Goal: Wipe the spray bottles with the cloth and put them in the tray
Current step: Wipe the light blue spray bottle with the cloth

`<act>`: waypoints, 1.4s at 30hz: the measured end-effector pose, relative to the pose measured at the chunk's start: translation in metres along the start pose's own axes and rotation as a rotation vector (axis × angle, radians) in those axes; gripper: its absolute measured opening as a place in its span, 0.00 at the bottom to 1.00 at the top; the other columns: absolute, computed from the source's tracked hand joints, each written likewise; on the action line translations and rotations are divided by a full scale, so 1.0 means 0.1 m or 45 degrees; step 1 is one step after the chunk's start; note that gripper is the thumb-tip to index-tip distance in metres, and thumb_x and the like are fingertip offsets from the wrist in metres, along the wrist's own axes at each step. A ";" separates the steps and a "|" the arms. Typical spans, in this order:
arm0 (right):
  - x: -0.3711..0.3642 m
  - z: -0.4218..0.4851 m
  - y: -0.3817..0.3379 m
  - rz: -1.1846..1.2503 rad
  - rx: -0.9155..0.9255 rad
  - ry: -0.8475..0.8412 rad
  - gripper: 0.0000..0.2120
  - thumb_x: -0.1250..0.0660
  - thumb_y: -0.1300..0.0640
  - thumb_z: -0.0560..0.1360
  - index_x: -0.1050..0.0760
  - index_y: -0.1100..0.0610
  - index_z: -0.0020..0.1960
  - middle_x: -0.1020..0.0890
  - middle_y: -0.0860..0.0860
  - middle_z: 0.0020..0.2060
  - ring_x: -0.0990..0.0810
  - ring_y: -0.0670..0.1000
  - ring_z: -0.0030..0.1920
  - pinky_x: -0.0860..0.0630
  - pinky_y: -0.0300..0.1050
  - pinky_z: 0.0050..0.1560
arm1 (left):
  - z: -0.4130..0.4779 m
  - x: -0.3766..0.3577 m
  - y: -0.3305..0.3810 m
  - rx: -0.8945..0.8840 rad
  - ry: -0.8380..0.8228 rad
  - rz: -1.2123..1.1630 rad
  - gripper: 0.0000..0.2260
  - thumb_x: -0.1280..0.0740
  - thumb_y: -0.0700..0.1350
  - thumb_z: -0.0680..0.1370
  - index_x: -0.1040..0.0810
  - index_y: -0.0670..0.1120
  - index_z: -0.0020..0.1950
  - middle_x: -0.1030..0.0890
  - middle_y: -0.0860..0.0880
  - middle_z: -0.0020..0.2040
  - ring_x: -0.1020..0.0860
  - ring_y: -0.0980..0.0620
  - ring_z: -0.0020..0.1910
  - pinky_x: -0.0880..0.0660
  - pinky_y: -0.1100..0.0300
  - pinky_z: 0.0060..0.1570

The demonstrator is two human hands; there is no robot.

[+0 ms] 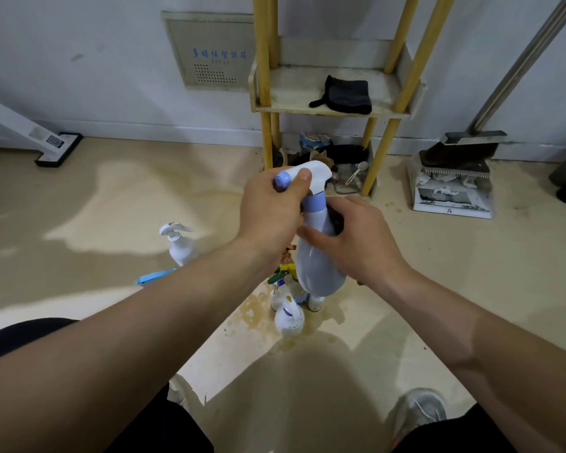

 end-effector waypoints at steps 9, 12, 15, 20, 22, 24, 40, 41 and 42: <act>0.20 0.07 0.08 0.457 -0.042 -0.152 0.06 0.26 0.50 0.75 0.18 0.46 0.52 0.16 0.36 0.39 0.18 0.37 0.42 0.27 0.30 0.39 | 0.03 0.03 0.20 -0.082 -0.489 0.238 0.13 0.26 0.44 0.76 0.18 0.47 0.59 0.14 0.51 0.52 0.16 0.57 0.51 0.22 0.62 0.50; 0.28 0.11 0.04 0.583 -0.036 -0.267 0.09 0.27 0.52 0.76 0.17 0.49 0.56 0.14 0.41 0.45 0.17 0.40 0.47 0.24 0.34 0.45 | 0.11 0.11 0.25 -0.054 -0.681 0.233 0.19 0.26 0.42 0.75 0.22 0.45 0.66 0.16 0.50 0.59 0.18 0.54 0.60 0.21 0.58 0.56; 0.34 0.11 -0.01 0.707 -0.026 -0.351 0.08 0.29 0.57 0.78 0.17 0.54 0.56 0.15 0.39 0.39 0.18 0.38 0.39 0.26 0.30 0.39 | 0.19 0.17 0.24 0.040 -0.795 0.090 0.23 0.29 0.43 0.75 0.26 0.44 0.70 0.18 0.47 0.63 0.20 0.50 0.62 0.23 0.55 0.57; 0.36 0.12 -0.05 0.812 -0.046 -0.396 0.09 0.30 0.61 0.78 0.19 0.58 0.58 0.14 0.40 0.39 0.17 0.39 0.40 0.24 0.31 0.41 | 0.19 0.14 0.24 0.043 -0.775 0.042 0.21 0.29 0.38 0.75 0.25 0.45 0.68 0.17 0.47 0.60 0.18 0.50 0.58 0.22 0.56 0.52; 0.35 0.12 -0.05 0.807 -0.052 -0.378 0.09 0.27 0.58 0.76 0.18 0.54 0.56 0.13 0.45 0.47 0.15 0.45 0.50 0.23 0.36 0.51 | 0.19 0.11 0.23 -0.026 -0.683 0.147 0.20 0.28 0.35 0.76 0.24 0.43 0.67 0.16 0.46 0.58 0.17 0.50 0.57 0.21 0.56 0.50; 0.32 0.12 -0.03 0.815 -0.070 -0.365 0.09 0.26 0.56 0.75 0.17 0.52 0.55 0.13 0.45 0.48 0.16 0.46 0.52 0.23 0.38 0.53 | 0.20 0.10 0.22 -0.058 -0.587 0.178 0.20 0.27 0.35 0.76 0.24 0.40 0.67 0.15 0.43 0.56 0.16 0.47 0.56 0.20 0.55 0.51; 0.20 0.12 -0.05 1.063 -0.223 -0.154 0.17 0.36 0.67 0.78 0.22 0.59 0.66 0.17 0.55 0.60 0.19 0.54 0.62 0.24 0.53 0.67 | 0.34 0.26 0.26 -0.029 -0.263 0.235 0.20 0.29 0.39 0.79 0.27 0.43 0.70 0.16 0.43 0.57 0.17 0.46 0.56 0.20 0.47 0.58; 0.20 0.10 -0.06 1.021 -0.198 -0.137 0.18 0.35 0.68 0.79 0.23 0.60 0.67 0.17 0.54 0.61 0.19 0.52 0.63 0.24 0.52 0.67 | 0.34 0.27 0.26 -0.023 -0.244 0.225 0.20 0.29 0.39 0.78 0.27 0.43 0.70 0.16 0.43 0.57 0.17 0.46 0.56 0.20 0.46 0.58; 0.20 0.09 -0.07 0.982 -0.178 -0.115 0.18 0.35 0.69 0.79 0.24 0.60 0.68 0.18 0.53 0.61 0.19 0.50 0.63 0.24 0.50 0.67 | 0.35 0.27 0.25 -0.017 -0.226 0.211 0.20 0.29 0.39 0.78 0.27 0.44 0.69 0.17 0.42 0.57 0.17 0.45 0.56 0.20 0.46 0.59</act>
Point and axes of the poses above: each hand's wrist, its own z-axis towards the middle knuckle, its own x-axis out of the back of the hand, y = z × x, the point moved 3 cm from there along z, towards the middle knuckle
